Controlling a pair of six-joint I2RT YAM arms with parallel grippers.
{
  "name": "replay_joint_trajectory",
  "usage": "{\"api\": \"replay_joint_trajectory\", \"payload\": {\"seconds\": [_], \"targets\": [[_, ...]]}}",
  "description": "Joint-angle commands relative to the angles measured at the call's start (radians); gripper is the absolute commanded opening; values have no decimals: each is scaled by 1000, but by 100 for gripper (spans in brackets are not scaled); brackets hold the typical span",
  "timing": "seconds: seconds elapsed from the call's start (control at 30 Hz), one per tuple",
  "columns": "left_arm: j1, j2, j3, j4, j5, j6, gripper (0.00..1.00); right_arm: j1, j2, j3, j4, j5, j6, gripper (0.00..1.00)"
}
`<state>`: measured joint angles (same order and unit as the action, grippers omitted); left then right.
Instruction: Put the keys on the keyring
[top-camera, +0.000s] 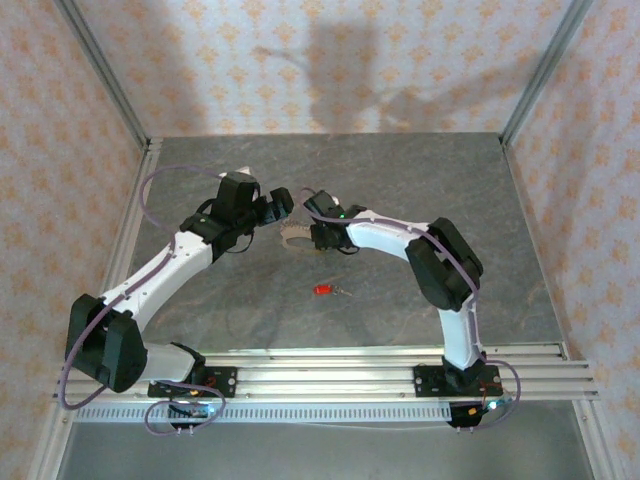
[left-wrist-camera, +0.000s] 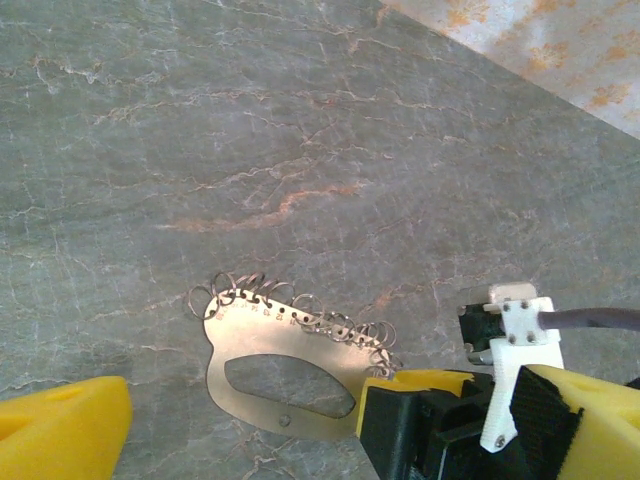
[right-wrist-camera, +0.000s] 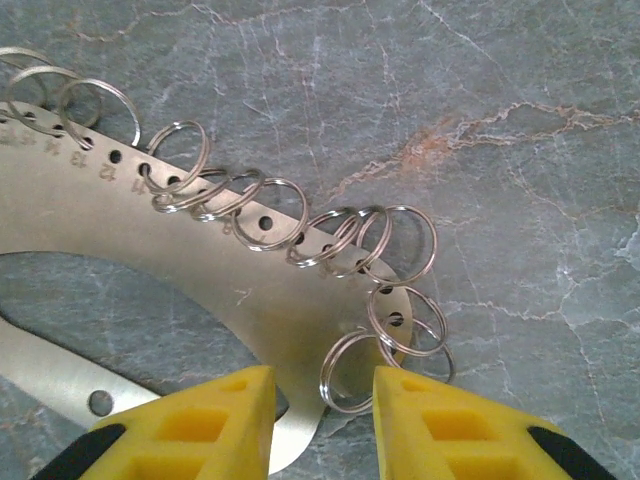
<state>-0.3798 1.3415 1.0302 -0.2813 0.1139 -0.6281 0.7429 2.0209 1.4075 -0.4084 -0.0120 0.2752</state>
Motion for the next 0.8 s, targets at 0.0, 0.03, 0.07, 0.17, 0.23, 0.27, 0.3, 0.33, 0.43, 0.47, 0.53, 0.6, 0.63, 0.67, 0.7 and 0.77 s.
{"api": "replay_joint_trajectory", "payload": {"seconds": [0.0, 0.03, 0.07, 0.17, 0.23, 0.27, 0.3, 0.33, 0.43, 0.47, 0.53, 0.6, 0.63, 0.67, 0.7, 0.77], "targets": [[-7, -28, -9, -16, -37, 10, 99, 9, 25, 24, -46, 52, -19, 31], [-7, -28, -9, -16, -37, 10, 99, 10, 28, 26, -47, 56, -19, 31], [-7, -28, -10, -15, -37, 10, 99, 12, 29, 28, -49, 61, -22, 31], [-7, -30, -10, -15, -35, 10, 99, 16, 36, 34, -55, 74, -27, 31], [-6, -31, -12, -14, -36, 10, 99, 18, 43, 38, -59, 87, -29, 31], [-7, -31, -12, -13, -36, 10, 99, 20, 47, 41, -61, 97, -31, 31], [-7, -31, -12, -13, -36, 10, 99, 22, 50, 45, -63, 105, -33, 31], [-6, -33, -13, -13, -36, 10, 99, 24, 53, 45, -64, 115, -35, 31], [-7, -33, -15, -12, -36, 10, 99, 28, 60, 54, -69, 140, -44, 31], [-7, -32, -15, -12, -36, 10, 99, 31, 63, 57, -70, 151, -46, 31], [-7, -31, -16, -10, -34, 10, 99, 34, 66, 62, -72, 167, -55, 31], [-7, -31, -16, -10, -34, 10, 99, 36, 73, 68, -75, 180, -60, 31], [-7, -32, -16, -10, -34, 11, 99, 36, 76, 71, -78, 184, -62, 31], [-6, -33, -16, -10, -34, 11, 99, 36, 79, 74, -79, 188, -65, 31], [-7, -33, -16, -10, -34, 12, 99, 36, 81, 76, -79, 193, -67, 31], [-7, -33, -16, -9, -33, 12, 99, 36, 86, 76, -81, 199, -69, 30]]}}
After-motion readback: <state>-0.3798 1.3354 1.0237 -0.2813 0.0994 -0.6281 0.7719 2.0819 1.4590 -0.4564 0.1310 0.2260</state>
